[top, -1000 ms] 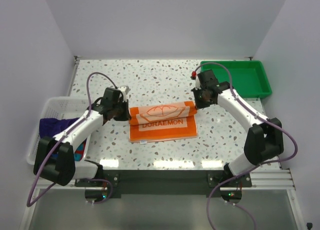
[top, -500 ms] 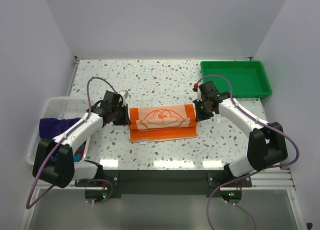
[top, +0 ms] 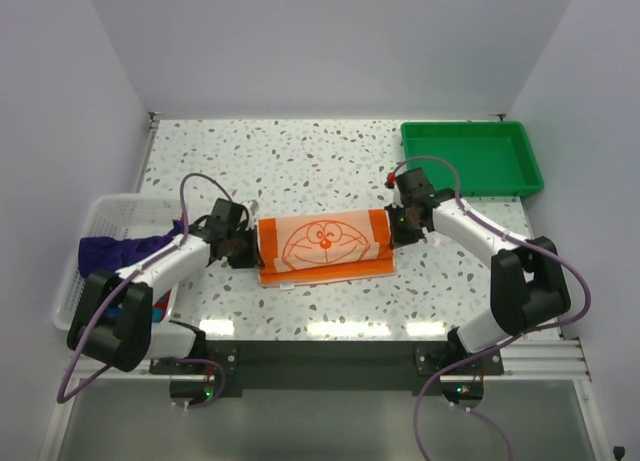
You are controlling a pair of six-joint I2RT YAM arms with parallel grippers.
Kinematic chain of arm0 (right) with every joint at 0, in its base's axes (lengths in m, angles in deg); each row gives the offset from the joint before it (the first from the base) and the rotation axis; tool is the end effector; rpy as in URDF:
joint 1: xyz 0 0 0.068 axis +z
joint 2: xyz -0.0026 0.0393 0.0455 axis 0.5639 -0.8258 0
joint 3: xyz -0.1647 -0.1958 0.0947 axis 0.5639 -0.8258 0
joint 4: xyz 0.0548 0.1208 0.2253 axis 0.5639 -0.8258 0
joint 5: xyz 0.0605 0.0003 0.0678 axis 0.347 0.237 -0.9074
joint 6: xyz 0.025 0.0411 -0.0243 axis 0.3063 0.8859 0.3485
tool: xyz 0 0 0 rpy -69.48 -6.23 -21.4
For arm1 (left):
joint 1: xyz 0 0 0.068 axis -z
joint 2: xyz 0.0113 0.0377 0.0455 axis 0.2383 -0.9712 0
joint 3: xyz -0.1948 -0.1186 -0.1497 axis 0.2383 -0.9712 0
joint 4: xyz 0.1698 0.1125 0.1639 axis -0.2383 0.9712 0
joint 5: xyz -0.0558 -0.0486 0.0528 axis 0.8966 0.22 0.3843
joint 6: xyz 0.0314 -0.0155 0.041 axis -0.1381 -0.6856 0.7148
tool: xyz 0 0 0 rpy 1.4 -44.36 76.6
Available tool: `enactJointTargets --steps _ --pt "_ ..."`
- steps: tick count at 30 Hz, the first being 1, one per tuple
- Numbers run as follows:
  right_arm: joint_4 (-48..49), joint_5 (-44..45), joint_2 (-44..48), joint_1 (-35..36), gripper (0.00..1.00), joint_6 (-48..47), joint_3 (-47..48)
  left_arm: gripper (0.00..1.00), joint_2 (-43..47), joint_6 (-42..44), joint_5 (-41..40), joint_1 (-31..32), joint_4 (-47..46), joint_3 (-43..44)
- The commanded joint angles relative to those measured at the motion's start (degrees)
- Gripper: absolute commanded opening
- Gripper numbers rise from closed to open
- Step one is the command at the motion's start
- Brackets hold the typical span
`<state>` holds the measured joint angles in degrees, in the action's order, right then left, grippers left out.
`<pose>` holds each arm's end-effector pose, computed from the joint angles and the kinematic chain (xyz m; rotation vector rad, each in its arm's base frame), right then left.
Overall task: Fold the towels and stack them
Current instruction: Fold the towel
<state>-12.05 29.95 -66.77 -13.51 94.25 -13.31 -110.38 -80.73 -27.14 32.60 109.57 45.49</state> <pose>0.2735 0.1067 0.2034 -0.2298 2.7608 0.2511 0.2214 -0.0833 0.1694 -0.0863 2.7175 -0.5241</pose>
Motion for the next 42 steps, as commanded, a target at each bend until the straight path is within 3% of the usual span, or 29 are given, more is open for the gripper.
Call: enactJointTargets --steps 1,11,22,42 --pt "0.3 5.1 -0.1 -1.5 0.0 0.2 -0.2 0.0 -0.5 -0.2 -3.1 -0.4 0.5 -1.0" --pt "2.6 4.3 -3.1 -1.6 0.0 1.1 -2.8 0.0 -7.1 -0.3 -6.3 -0.3 -0.9 0.4" --pt "5.0 4.2 -7.3 -2.0 0.0 1.9 -0.6 0.0 -15.0 1.9 -11.9 -0.9 2.8 12.0" --pt "-2.1 5.4 6.3 -1.9 0.0 1.4 0.8 0.0 -3.3 4.1 -14.6 -0.8 9.1 14.6"
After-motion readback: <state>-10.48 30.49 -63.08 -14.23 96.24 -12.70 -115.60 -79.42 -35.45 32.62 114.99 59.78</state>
